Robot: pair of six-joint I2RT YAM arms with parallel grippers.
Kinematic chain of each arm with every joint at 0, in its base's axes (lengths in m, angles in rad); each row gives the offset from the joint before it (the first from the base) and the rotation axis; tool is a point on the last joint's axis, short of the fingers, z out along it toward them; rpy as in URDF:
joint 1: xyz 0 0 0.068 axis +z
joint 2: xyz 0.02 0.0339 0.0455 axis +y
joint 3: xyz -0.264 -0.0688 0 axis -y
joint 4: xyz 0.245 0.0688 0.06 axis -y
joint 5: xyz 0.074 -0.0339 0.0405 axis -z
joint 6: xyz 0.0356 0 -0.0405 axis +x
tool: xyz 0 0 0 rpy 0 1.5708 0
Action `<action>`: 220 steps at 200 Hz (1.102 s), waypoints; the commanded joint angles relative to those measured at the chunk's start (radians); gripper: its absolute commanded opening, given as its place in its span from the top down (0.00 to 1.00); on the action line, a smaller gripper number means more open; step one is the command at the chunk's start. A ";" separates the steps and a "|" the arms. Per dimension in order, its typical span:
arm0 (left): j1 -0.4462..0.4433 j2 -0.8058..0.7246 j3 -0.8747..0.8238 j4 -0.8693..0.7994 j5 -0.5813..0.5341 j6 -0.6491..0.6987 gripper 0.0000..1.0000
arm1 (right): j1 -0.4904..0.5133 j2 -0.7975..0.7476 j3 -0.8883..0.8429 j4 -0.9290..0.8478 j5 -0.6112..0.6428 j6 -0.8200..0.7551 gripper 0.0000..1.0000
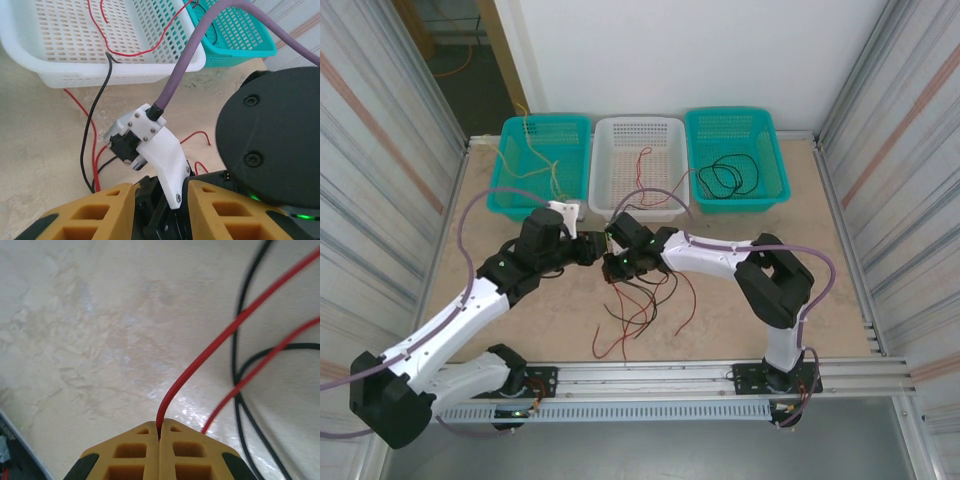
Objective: Untangle the cables
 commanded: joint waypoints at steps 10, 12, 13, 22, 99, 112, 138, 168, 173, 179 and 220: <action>0.000 -0.035 -0.007 -0.009 -0.040 -0.003 0.66 | 0.026 0.008 0.026 -0.006 -0.071 -0.144 1.00; 0.000 -0.035 -0.007 -0.009 -0.040 -0.003 0.65 | 0.026 0.009 0.028 -0.008 -0.075 -0.150 1.00; 0.000 -0.036 -0.008 -0.010 -0.042 -0.003 0.65 | 0.026 0.009 0.029 -0.010 -0.078 -0.152 1.00; 0.001 -0.042 -0.010 -0.012 -0.050 -0.003 0.65 | 0.026 0.009 0.037 -0.019 -0.101 -0.172 1.00; 0.008 -0.126 -0.058 0.080 -0.008 -0.038 0.62 | -0.029 -0.308 -0.021 0.018 -0.064 -0.145 1.00; 0.008 -0.150 -0.088 0.154 0.041 -0.057 0.60 | -0.032 -0.359 -0.019 0.020 -0.050 -0.134 1.00; -0.007 -0.188 -0.126 0.258 0.107 -0.075 0.46 | -0.045 -0.447 -0.003 0.026 -0.030 -0.092 1.00; -0.043 -0.203 -0.127 0.316 0.151 -0.050 0.39 | -0.074 -0.536 0.020 0.044 -0.014 -0.046 1.00; -0.043 -0.206 -0.133 0.336 0.164 -0.055 0.39 | -0.079 -0.546 0.027 0.048 -0.013 -0.038 1.00; -0.044 -0.210 -0.139 0.355 0.174 -0.060 0.39 | -0.082 -0.556 0.035 0.052 -0.009 -0.030 1.00; -0.063 -0.195 -0.127 0.451 0.274 -0.055 0.40 | -0.090 -0.600 0.098 0.082 0.024 0.009 1.00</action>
